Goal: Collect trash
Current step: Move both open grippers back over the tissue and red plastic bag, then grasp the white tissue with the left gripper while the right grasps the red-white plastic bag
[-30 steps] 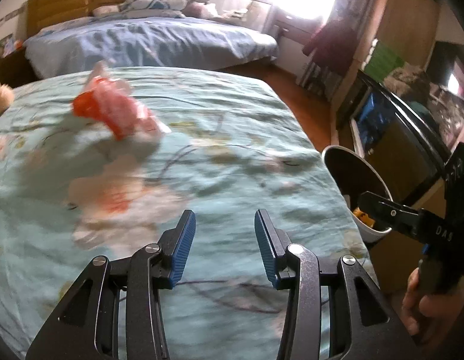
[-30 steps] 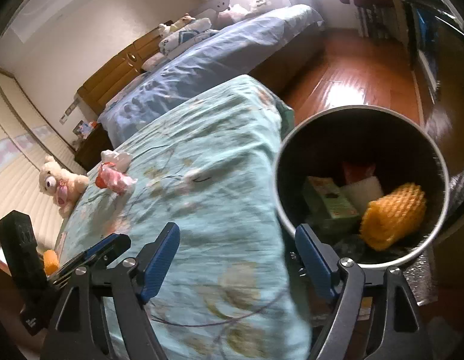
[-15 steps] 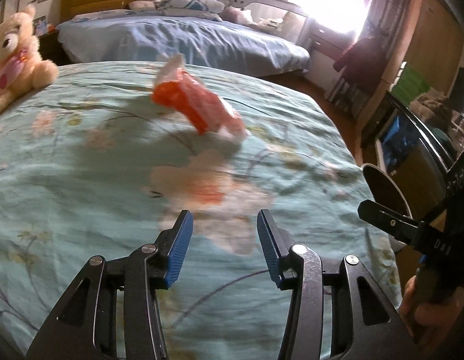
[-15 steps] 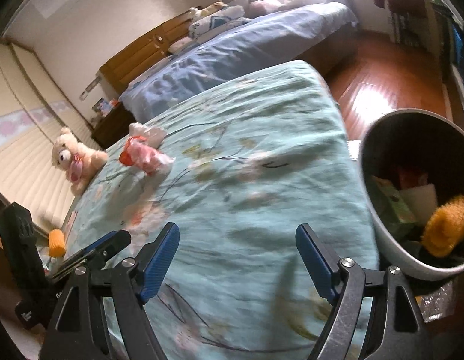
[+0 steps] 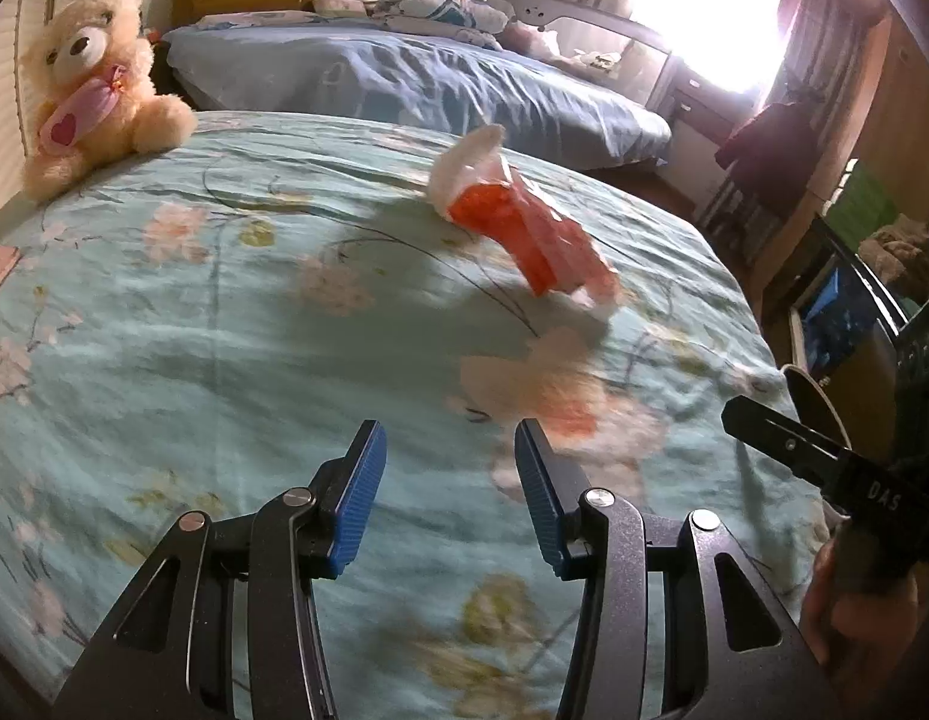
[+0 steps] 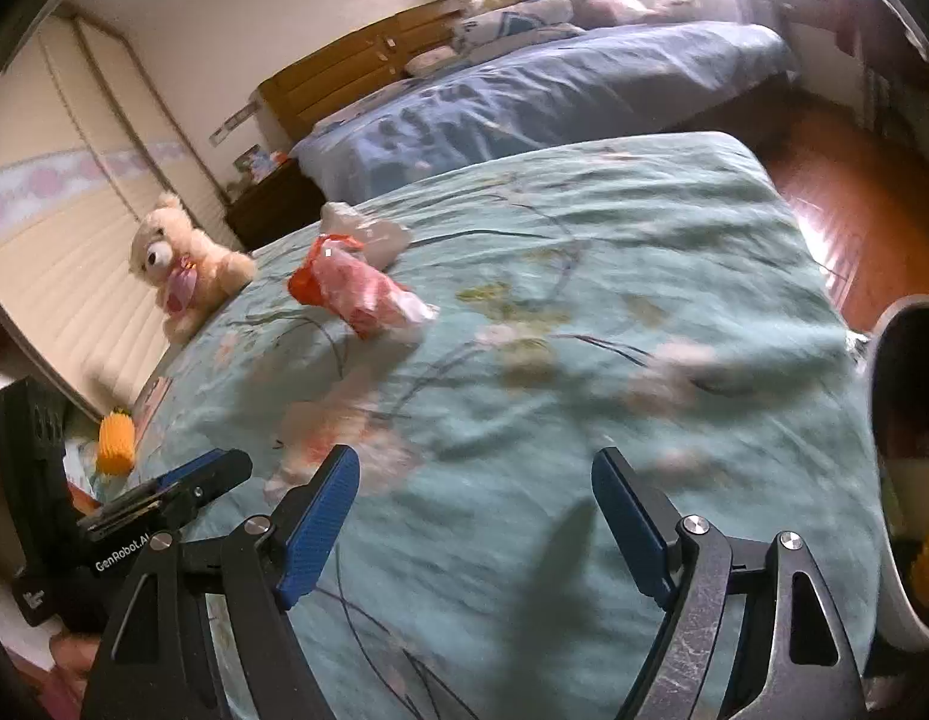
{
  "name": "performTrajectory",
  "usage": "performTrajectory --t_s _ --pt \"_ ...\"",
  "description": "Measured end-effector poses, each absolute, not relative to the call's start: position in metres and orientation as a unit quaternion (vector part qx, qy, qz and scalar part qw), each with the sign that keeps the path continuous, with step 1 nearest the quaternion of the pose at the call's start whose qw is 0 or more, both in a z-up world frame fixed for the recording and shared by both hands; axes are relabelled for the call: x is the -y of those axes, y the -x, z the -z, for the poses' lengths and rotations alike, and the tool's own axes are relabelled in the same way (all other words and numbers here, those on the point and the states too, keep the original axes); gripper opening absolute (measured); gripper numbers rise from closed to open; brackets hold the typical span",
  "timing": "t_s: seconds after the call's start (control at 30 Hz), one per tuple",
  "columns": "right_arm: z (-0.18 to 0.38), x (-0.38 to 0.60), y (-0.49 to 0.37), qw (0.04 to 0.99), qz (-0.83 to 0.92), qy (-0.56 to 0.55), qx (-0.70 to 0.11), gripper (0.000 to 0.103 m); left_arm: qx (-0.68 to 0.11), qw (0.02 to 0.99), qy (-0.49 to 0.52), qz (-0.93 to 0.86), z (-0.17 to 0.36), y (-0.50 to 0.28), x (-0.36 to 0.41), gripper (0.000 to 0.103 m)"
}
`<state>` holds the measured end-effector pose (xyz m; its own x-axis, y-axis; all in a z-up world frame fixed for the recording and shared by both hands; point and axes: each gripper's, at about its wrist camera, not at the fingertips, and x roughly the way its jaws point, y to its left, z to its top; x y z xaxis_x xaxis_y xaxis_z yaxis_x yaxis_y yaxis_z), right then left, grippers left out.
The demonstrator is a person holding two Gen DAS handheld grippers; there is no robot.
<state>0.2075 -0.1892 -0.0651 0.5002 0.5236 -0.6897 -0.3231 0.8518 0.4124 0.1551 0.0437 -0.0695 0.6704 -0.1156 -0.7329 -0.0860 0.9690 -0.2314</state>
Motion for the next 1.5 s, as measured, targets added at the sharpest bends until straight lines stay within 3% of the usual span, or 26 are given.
performTrajectory --t_s 0.6,0.63,0.67,0.7,0.87,1.03,1.2,1.5 --pt "0.061 0.114 -0.275 0.858 -0.299 -0.04 -0.416 0.08 -0.423 0.899 0.111 -0.004 0.074 -0.198 -0.073 0.05" --pt "0.062 0.11 -0.279 0.857 -0.301 -0.038 -0.418 0.079 -0.424 0.899 0.111 -0.004 0.074 -0.2 -0.074 0.05" --pt "0.064 0.108 -0.282 0.855 -0.301 -0.036 -0.421 0.07 -0.425 0.898 0.109 -0.004 0.074 -0.202 -0.074 0.05" --pt "0.066 0.105 -0.285 0.853 -0.302 -0.036 -0.425 0.053 -0.425 0.898 0.108 -0.004 0.074 -0.204 -0.074 0.05" --pt "0.069 0.111 -0.285 0.848 -0.309 -0.054 -0.426 0.034 -0.424 0.9 0.104 0.0 0.073 -0.217 -0.069 0.053" --pt "0.069 0.144 -0.27 0.848 -0.292 -0.102 -0.43 0.029 -0.417 0.904 0.094 0.014 0.068 -0.24 -0.054 0.054" --pt "0.071 0.181 -0.249 0.854 -0.257 -0.144 -0.43 0.029 -0.405 0.911 0.072 0.019 0.063 -0.265 -0.034 0.063" --pt "0.073 0.196 -0.239 0.866 -0.218 -0.162 -0.419 0.028 -0.399 0.914 0.068 -0.004 0.065 -0.313 -0.025 0.061"
